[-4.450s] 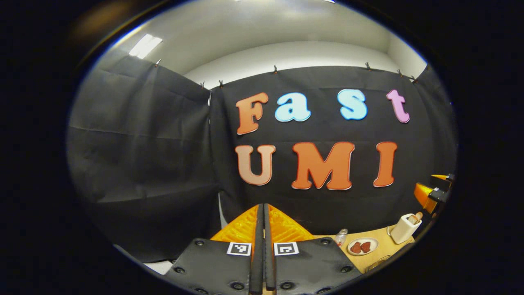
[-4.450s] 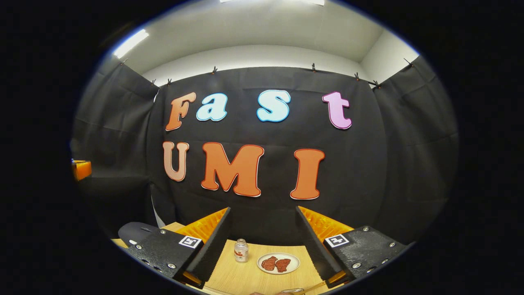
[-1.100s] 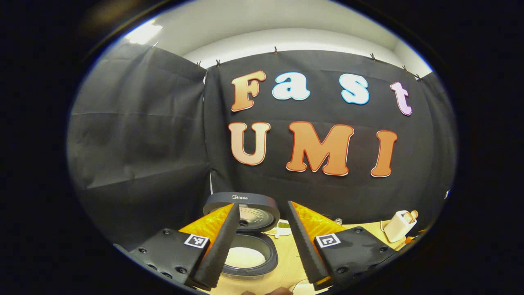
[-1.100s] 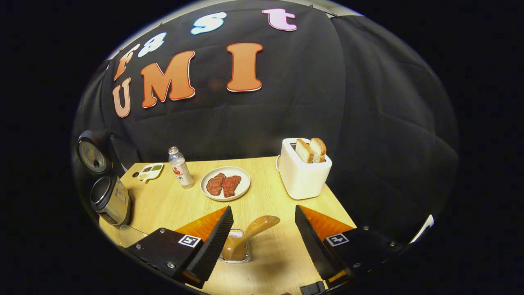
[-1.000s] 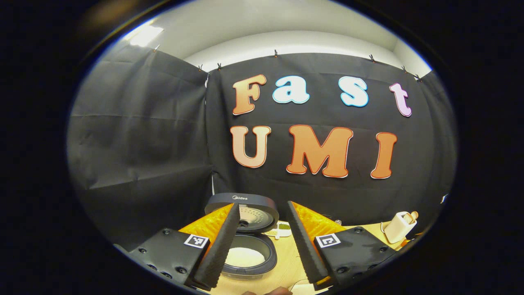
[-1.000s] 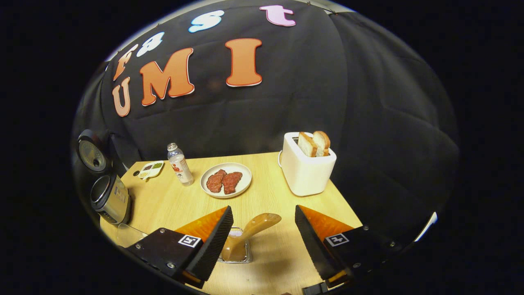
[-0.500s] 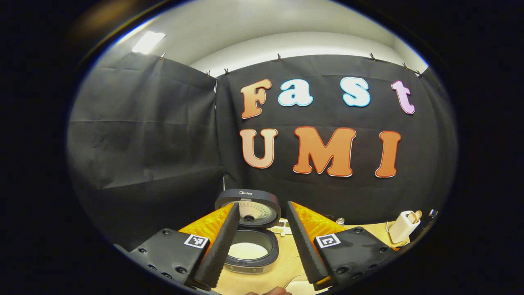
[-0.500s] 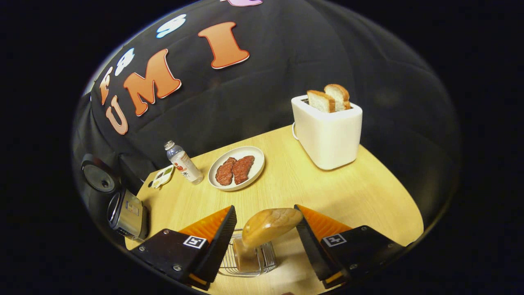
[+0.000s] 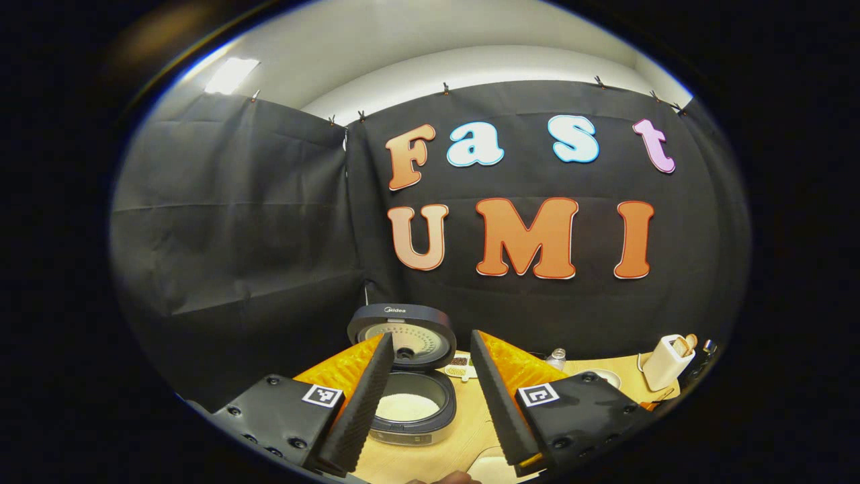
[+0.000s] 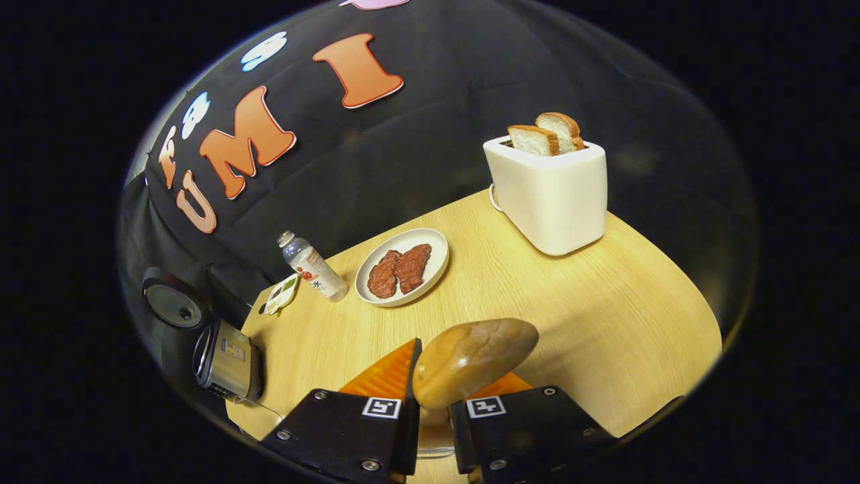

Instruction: Close the left gripper, press the button to open the rice cooker; take a wooden spoon from the chopstick holder with the right hand, scoop a spoonful of rice and pour it into the rice cooker, then put the wooden spoon back into the chopstick holder.

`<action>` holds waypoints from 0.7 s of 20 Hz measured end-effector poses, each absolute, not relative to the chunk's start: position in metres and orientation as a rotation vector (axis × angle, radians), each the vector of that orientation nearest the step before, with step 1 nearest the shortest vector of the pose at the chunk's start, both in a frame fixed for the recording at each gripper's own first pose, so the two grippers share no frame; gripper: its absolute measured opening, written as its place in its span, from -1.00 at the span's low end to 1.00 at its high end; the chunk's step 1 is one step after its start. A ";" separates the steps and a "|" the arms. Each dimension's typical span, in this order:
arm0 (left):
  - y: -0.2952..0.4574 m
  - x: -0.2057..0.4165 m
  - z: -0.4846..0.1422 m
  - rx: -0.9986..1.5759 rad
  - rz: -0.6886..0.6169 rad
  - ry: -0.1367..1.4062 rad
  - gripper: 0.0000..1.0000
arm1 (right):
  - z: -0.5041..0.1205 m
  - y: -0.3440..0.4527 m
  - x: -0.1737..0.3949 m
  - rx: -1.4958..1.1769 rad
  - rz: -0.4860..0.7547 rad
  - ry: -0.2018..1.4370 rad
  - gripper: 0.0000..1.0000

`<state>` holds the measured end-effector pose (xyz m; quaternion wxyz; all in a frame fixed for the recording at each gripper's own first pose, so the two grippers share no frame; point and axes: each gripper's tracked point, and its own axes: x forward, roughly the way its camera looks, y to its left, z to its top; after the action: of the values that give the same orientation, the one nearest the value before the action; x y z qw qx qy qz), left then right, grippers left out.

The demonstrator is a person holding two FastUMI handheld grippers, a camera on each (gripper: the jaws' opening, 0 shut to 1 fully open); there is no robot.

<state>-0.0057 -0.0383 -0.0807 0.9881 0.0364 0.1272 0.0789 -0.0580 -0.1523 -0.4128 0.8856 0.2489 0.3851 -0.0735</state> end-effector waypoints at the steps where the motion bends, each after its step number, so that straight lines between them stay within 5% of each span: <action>1: -0.039 -0.005 -0.085 0.073 0.150 0.261 0.60 | -0.409 -0.152 -0.060 0.500 -0.151 0.779 -0.60; 14: -0.008 0.016 -0.104 0.015 0.081 0.250 0.60 | -0.264 -0.132 -0.062 0.480 -0.147 0.527 -0.68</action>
<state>0.0163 -0.0077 -0.1036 0.9914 0.0077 0.1247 0.0402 -0.0621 -0.1322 -0.2644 0.9346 0.2346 0.2575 -0.0719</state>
